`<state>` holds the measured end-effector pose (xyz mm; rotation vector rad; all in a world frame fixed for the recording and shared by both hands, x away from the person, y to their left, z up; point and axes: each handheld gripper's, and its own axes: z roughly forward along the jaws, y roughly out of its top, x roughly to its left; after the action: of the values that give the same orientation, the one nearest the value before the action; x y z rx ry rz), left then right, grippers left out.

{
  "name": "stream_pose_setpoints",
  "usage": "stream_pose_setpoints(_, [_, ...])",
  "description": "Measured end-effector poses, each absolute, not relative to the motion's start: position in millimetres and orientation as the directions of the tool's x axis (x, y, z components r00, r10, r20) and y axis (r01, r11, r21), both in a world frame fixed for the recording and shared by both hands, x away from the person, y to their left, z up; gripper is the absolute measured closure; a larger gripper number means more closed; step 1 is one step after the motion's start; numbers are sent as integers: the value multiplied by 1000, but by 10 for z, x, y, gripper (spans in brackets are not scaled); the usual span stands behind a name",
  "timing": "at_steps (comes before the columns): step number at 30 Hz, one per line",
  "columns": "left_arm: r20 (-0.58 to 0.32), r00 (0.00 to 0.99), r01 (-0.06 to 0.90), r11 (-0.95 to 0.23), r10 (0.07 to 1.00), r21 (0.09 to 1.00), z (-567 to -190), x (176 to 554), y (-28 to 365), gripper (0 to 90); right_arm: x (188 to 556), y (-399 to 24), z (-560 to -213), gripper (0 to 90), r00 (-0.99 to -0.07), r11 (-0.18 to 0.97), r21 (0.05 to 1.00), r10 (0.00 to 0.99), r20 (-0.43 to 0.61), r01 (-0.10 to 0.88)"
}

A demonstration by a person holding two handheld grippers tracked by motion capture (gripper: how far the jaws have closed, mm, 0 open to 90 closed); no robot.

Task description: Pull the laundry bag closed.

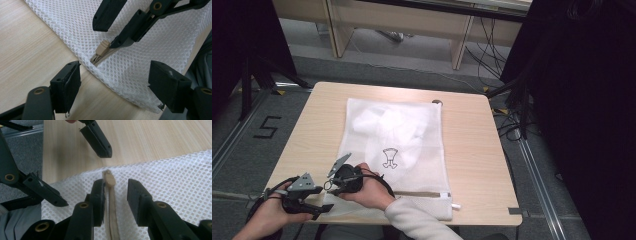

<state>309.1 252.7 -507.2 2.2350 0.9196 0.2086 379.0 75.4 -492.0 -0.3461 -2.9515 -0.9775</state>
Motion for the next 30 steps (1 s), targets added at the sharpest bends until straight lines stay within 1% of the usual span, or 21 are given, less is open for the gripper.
stream_pose_setpoints(1, [-95, 742, 543, -513, 663, 665, -5067, 3099, 2532, 254, 3791, 766, -4922, 680, -976, 782, 588, 205, 74, 209])
stream_pose_setpoints(3, [-109, 733, 557, -501, 671, 662, -5071, 3090, 2525, 254, 3782, 785, -4933, 684, -975, 776, 593, 204, 88, 216])
stream_pose_setpoints(4, [-97, 741, 545, -512, 664, 664, -5069, 3098, 2531, 254, 3782, 791, -4937, 687, -975, 776, 593, 204, 86, 215])
stream_pose_setpoints(8, [-98, 740, 546, -510, 665, 665, -5068, 3097, 2532, 254, 3803, 808, -4953, 694, -975, 779, 588, 204, 90, 217])
stream_pose_setpoints(9, [-98, 739, 547, -508, 666, 665, -5067, 3096, 2531, 254, 3809, 820, -4954, 713, -973, 776, 588, 203, 108, 227])
stream_pose_setpoints(12, [-102, 735, 549, -500, 670, 669, -5071, 3097, 2527, 254, 3824, 828, -4962, 725, -975, 775, 591, 196, 108, 221])
stream_pose_setpoints(13, [-106, 735, 550, -498, 670, 670, -5072, 3095, 2525, 254, 3821, 835, -4969, 728, -970, 773, 586, 210, 122, 241])
stream_pose_setpoints(18, [-102, 736, 550, -504, 669, 666, -5070, 3098, 2528, 254, 3839, 849, -4987, 751, -966, 765, 589, 212, 150, 259])
stream_pose_setpoints(19, [-101, 738, 549, -507, 667, 664, -5068, 3099, 2530, 255, 3855, 848, -4993, 762, -968, 765, 593, 208, 142, 251])
stream_pose_setpoints(21, [-103, 735, 551, -502, 670, 666, -5070, 3097, 2528, 255, 3838, 856, -4995, 776, -961, 761, 588, 221, 164, 275])
stream_pose_setpoints(25, [-95, 736, 549, -508, 670, 663, -5070, 3101, 2532, 257, 3851, 861, -5000, 810, -967, 767, 589, 207, 147, 254])
stream_pose_setpoints(26, [-95, 736, 549, -509, 670, 663, -5070, 3102, 2532, 257, 3837, 861, -4990, 817, -963, 767, 582, 217, 162, 271])
stream_pose_setpoints(27, [-96, 737, 549, -510, 670, 662, -5069, 3103, 2534, 258, 3838, 864, -4986, 818, -965, 767, 586, 209, 156, 261])
stream_pose_setpoints(28, [-93, 736, 548, -509, 671, 663, -5067, 3103, 2534, 261, 3807, 869, -4963, 819, -958, 763, 579, 226, 178, 287])
stream_pose_setpoints(29, [-90, 736, 547, -511, 671, 663, -5067, 3105, 2536, 261, 3827, 864, -4958, 818, -967, 769, 586, 209, 149, 256])
stream_pose_setpoints(30, [-98, 733, 550, -503, 673, 666, -5069, 3104, 2532, 263, 3820, 863, -4943, 819, -965, 767, 586, 209, 156, 261])
